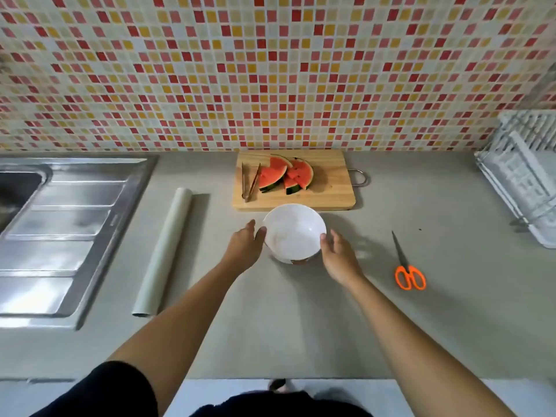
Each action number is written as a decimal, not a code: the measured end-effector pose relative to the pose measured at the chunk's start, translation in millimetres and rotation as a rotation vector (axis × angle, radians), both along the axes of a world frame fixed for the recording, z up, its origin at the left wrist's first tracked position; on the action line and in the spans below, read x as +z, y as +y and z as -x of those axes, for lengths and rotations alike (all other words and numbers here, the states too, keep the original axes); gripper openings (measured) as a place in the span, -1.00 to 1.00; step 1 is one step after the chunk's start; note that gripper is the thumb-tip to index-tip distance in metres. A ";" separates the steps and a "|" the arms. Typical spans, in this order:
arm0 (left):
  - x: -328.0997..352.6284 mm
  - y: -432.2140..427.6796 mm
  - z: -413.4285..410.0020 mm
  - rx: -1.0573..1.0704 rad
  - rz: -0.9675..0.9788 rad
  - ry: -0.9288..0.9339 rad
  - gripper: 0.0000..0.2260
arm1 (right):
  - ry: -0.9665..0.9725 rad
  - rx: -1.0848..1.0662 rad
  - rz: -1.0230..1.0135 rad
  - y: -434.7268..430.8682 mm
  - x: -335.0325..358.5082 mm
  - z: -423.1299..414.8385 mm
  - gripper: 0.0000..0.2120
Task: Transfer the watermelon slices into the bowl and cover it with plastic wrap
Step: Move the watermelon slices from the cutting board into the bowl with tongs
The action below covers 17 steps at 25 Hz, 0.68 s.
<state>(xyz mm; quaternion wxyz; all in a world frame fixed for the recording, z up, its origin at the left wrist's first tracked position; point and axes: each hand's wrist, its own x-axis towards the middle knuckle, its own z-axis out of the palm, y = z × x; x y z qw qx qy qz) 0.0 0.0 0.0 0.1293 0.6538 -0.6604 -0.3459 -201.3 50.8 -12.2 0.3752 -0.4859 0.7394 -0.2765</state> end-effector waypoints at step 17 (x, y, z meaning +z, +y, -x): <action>-21.3 -46.3 12.6 0.042 0.088 0.128 -0.67 | -0.036 -0.087 -0.021 -52.6 -17.4 -0.6 -0.71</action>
